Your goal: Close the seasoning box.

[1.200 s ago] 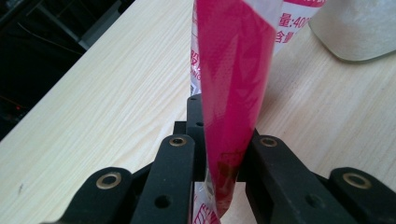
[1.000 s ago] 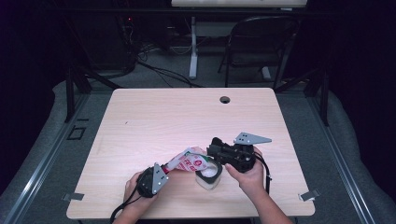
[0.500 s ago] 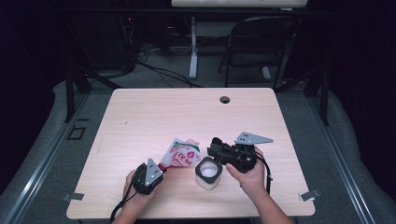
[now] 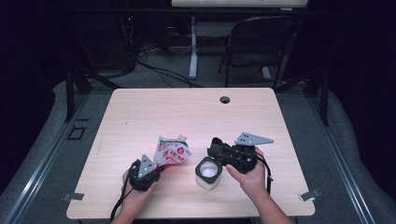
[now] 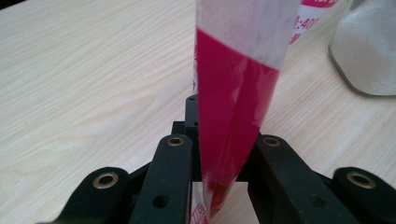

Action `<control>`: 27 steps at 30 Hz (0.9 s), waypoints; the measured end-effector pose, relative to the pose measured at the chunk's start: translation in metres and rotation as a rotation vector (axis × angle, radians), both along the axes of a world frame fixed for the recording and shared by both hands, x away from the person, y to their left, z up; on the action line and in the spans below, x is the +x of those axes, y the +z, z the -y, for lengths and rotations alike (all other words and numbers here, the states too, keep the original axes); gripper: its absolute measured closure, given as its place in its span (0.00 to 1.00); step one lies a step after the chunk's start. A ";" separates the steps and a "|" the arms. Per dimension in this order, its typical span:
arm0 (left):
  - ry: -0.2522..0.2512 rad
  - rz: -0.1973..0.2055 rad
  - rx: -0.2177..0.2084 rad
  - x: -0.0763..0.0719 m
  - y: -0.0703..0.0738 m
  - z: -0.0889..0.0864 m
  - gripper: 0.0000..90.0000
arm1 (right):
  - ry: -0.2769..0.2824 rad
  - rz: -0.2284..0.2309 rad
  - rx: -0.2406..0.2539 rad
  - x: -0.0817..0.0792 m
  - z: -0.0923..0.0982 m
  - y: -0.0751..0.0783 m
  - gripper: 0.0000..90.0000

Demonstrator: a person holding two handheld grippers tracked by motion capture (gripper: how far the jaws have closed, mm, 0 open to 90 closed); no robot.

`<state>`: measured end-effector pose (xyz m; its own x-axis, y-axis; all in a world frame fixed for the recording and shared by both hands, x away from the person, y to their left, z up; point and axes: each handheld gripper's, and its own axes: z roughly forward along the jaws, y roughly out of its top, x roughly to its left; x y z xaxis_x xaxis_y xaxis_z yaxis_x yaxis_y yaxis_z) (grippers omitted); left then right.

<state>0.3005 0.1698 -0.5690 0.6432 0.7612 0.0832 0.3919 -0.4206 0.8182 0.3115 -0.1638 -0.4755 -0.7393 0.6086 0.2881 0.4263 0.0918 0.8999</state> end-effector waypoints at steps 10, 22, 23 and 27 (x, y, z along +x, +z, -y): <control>0.034 -0.077 -0.083 0.005 -0.005 -0.008 0.91 | -0.001 0.001 -0.003 0.000 0.001 0.001 0.78; 0.055 -0.118 -0.131 0.009 -0.009 -0.014 0.88 | -0.002 0.005 -0.002 -0.001 0.003 0.003 0.78; 0.055 -0.121 -0.131 0.009 -0.009 -0.015 0.88 | -0.001 0.005 0.000 -0.001 0.003 0.003 0.78; 0.060 -0.127 -0.147 0.010 -0.010 -0.015 0.92 | -0.005 0.006 -0.002 -0.001 0.004 0.004 0.77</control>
<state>0.3106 0.1851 -0.5786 0.5946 0.7963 -0.1107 0.5169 -0.2732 0.8113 0.3107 -0.1675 -0.4719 -0.7378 0.6130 0.2827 0.4215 0.0912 0.9022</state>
